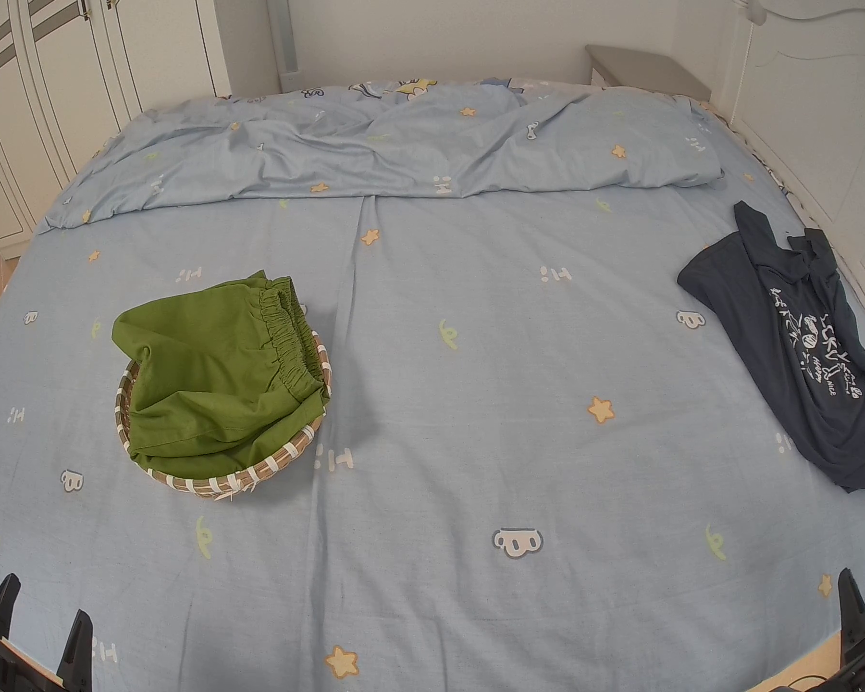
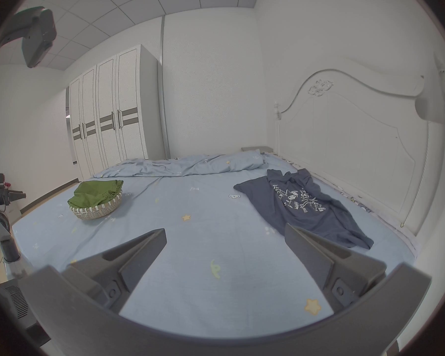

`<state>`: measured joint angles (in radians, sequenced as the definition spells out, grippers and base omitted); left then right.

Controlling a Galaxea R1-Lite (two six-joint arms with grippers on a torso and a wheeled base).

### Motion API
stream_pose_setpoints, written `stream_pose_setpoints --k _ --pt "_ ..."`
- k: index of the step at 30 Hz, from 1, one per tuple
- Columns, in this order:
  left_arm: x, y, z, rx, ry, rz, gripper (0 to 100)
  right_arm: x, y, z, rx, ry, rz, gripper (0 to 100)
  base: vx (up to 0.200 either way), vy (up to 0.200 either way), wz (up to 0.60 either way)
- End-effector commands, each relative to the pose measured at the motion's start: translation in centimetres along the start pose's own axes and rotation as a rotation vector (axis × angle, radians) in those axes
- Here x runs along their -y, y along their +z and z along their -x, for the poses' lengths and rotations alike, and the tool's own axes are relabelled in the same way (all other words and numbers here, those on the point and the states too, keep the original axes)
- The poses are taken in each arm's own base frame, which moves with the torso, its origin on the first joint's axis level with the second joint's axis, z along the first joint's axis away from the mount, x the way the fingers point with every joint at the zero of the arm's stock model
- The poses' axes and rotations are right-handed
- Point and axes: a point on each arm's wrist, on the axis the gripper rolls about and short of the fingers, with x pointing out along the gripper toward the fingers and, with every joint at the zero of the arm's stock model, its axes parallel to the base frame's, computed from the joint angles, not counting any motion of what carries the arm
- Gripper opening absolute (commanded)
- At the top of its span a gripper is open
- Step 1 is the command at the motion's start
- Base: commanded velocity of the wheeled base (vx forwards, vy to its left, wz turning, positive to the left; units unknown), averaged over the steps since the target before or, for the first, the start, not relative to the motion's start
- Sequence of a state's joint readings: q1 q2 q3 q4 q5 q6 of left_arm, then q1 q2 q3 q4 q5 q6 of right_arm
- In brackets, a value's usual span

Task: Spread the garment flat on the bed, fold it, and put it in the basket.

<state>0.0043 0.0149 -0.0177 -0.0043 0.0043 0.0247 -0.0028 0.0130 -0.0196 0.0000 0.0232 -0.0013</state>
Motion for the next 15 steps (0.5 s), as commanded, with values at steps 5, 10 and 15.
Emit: stream_pose_setpoints --k 5,10,15 --pt "0.03 -0.55 -0.01 -0.005 -0.013 0.012 100 0.01 -0.63 -0.02 -0.017 -0.007 -0.015 100 0.000 0.000 0.00" --pt "0.03 -0.57 -0.01 -0.007 -0.013 0.012 100 0.01 -0.64 -0.03 -0.016 -0.003 0.005 100 0.000 0.000 0.00" --pt "0.03 -0.55 -0.03 -0.007 -0.013 0.014 100 0.01 -0.64 -0.04 -0.017 -0.005 0.003 100 0.000 0.000 0.00"
